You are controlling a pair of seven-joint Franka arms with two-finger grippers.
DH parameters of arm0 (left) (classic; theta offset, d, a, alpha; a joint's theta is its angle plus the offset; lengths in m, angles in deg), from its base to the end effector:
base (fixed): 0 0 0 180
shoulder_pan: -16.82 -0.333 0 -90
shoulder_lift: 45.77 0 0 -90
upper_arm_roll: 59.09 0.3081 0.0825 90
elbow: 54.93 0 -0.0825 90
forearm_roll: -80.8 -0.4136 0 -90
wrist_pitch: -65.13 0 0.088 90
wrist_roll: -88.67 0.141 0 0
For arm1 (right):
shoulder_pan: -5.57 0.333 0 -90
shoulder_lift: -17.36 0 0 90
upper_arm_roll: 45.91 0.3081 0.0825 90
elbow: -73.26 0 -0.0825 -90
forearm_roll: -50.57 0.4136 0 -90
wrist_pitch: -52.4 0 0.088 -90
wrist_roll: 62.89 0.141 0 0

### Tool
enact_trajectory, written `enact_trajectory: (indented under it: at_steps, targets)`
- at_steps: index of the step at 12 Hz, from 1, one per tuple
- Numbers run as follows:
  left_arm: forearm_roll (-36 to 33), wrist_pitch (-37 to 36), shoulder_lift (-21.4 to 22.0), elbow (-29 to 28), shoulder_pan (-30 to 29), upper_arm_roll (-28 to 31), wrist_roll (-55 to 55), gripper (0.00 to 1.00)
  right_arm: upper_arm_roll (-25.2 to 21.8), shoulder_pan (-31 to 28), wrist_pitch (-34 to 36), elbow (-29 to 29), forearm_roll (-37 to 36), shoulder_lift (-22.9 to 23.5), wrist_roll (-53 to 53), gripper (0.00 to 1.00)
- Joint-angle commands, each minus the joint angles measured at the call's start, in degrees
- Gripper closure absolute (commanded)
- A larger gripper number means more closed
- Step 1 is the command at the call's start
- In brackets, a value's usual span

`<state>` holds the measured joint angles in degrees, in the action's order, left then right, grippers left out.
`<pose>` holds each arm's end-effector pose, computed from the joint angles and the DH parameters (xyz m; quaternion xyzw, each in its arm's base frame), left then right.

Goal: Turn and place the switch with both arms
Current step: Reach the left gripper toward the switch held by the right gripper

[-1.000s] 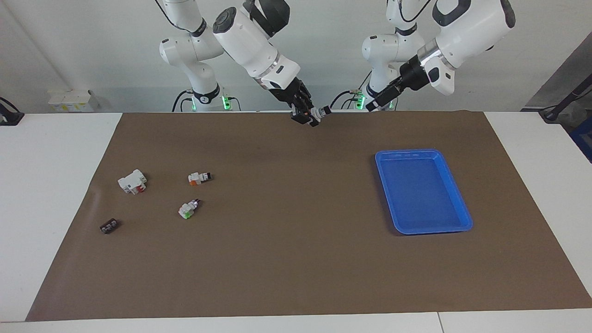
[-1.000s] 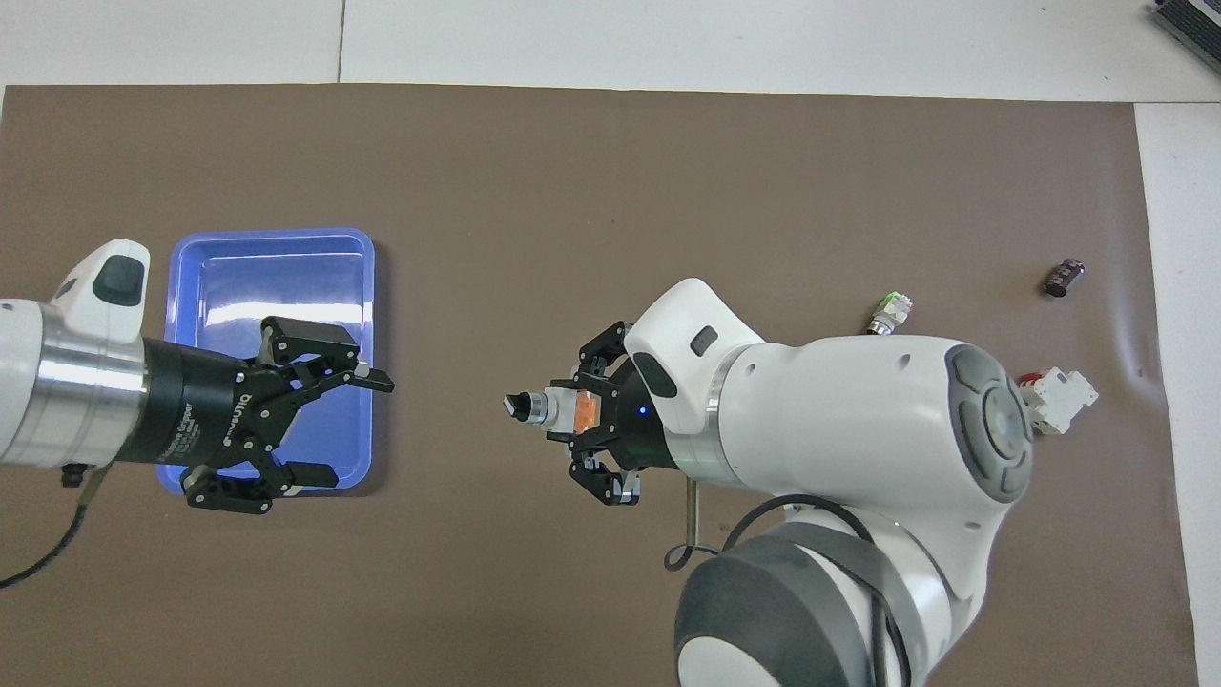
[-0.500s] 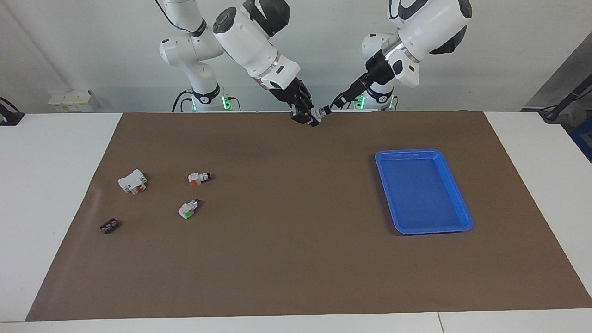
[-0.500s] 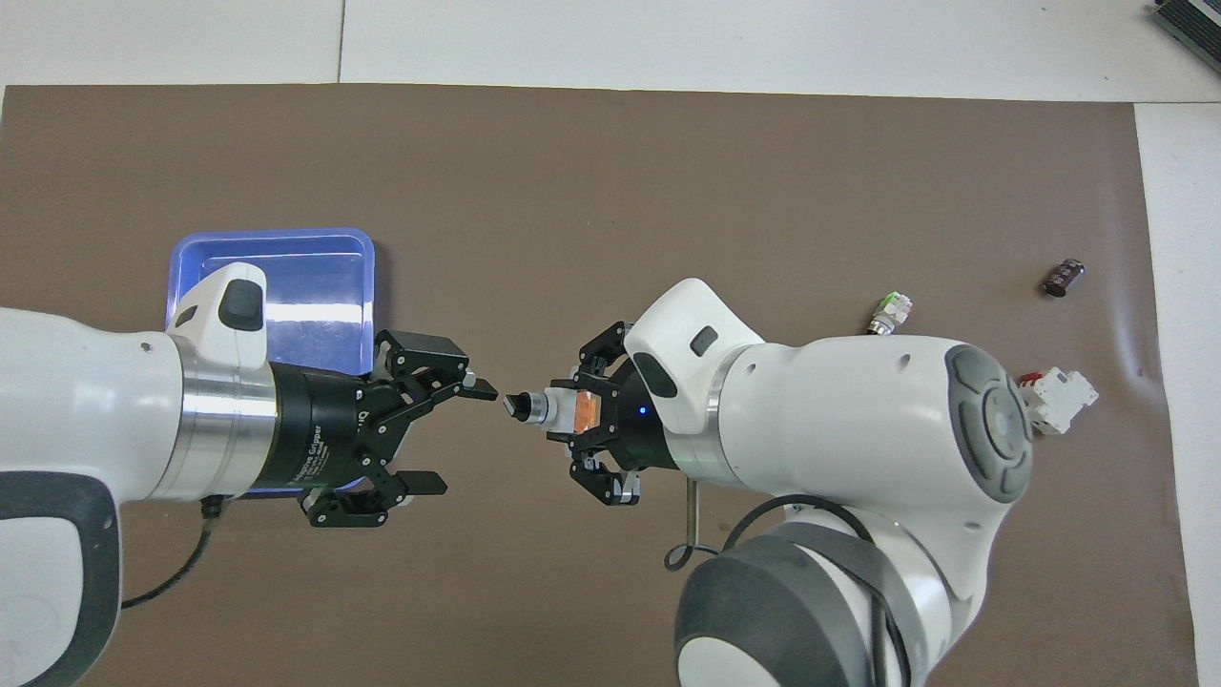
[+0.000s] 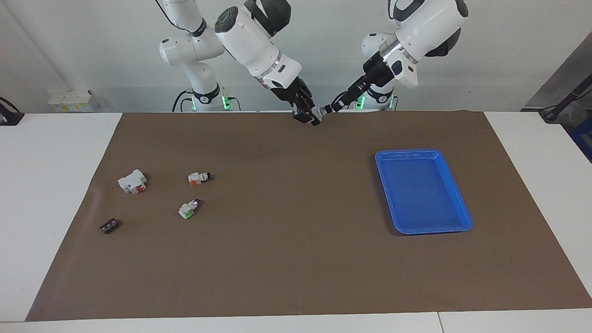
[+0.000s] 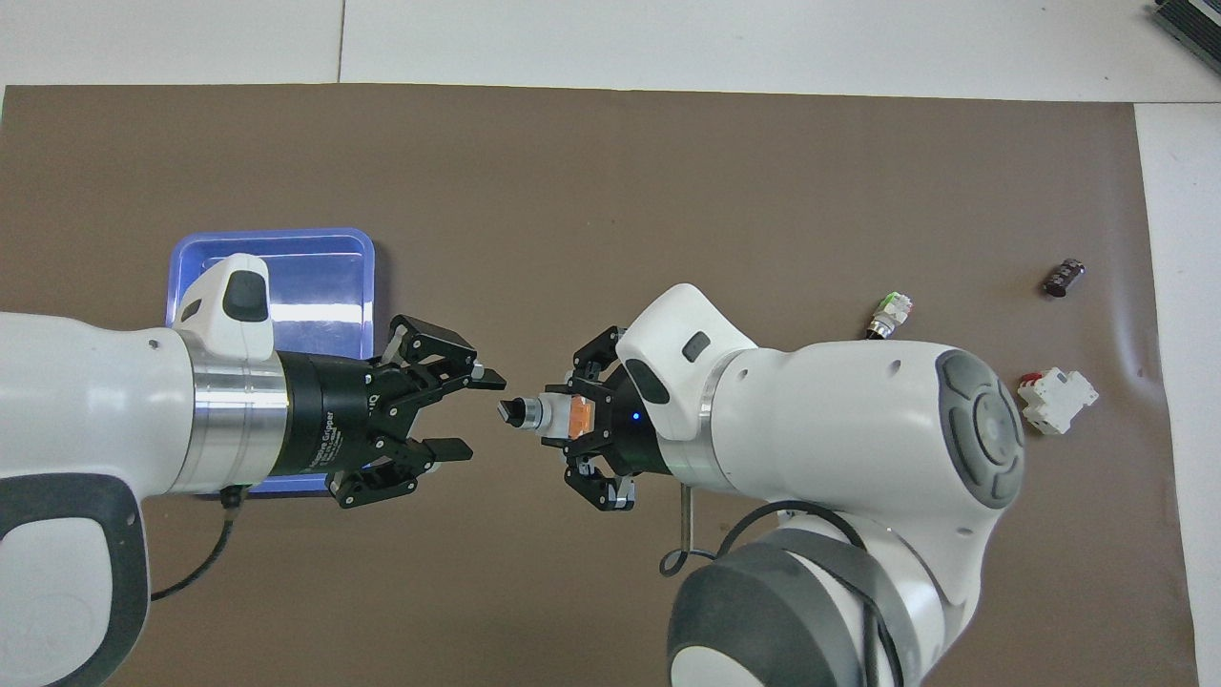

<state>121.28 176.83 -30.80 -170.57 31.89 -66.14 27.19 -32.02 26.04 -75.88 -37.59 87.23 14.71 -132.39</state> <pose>0.4746 -0.2671 0.5549 0.8513 0.4078 -0.1432 0.2974 0.4933 0.3799 0.5009 -0.6940 -0.6458 -0.2400 0.2090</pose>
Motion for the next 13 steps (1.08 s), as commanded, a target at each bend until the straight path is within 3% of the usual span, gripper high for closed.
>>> enact_trajectory:
  at_steps: [1, 5, 13]
  targets:
    - [1.0, 2.6, 0.1, -1.4, 1.7, 0.5, -0.6, 0.42, 0.3, -0.2, -0.1, 0.5, 0.7, 0.2, 0.8, 1.0]
    - [1.0, 2.0, 0.1, -1.3, 2.2, 0.4, -0.4, 0.52, 0.3, -0.2, -0.1, 0.6, 0.7, 0.2, 0.9, 1.0]
    - [2.3, 2.3, -0.3, -0.7, 2.2, 0.4, 1.4, 0.86, 0.3, -0.1, -0.2, 0.6, 0.6, 0.2, 0.8, 1.0]
